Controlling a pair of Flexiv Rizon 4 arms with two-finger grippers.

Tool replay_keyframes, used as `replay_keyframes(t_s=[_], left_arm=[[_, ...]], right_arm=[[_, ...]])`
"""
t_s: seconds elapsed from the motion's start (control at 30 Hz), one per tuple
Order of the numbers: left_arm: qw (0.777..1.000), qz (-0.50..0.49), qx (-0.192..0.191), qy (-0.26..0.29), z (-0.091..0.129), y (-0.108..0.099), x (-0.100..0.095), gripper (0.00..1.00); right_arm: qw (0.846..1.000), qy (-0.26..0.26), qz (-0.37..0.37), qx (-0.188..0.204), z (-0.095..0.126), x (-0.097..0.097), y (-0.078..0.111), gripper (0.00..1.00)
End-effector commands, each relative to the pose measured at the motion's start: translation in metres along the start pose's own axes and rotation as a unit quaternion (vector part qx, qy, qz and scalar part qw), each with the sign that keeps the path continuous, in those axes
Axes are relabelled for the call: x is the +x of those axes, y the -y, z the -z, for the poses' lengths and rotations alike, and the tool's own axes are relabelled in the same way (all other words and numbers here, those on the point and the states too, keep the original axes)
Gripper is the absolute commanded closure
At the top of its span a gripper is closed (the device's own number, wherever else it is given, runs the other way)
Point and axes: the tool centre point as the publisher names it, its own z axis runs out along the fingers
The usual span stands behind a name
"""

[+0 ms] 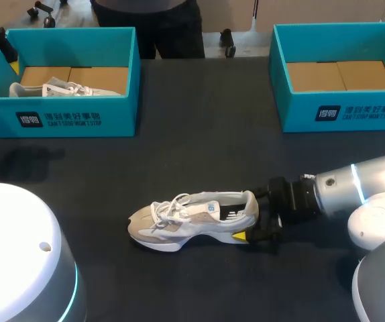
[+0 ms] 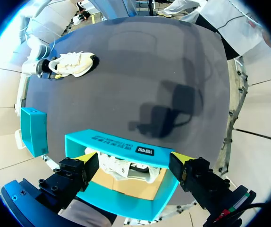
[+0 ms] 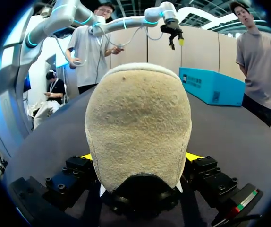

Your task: Take the shoe out of the shoebox, open the shoe tongue, remove and reinsert the insole, then place the shoe into the shoebox

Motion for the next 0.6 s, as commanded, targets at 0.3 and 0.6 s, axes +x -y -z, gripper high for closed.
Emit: replay_keyframes(t_s=[0.3,0.6], left_arm=[[1.000,0.000,-0.003,-0.001,0.0001,0.0017,0.0002,0.00],[1.000,0.000,-0.003,-0.001,0.0001,0.0017,0.0002,0.00]], right_arm=[[1.000,0.000,0.000,-0.007,-0.0067,0.0003,0.0020,1.00],[1.000,0.000,0.000,-0.007,-0.0067,0.0003,0.0020,1.00]])
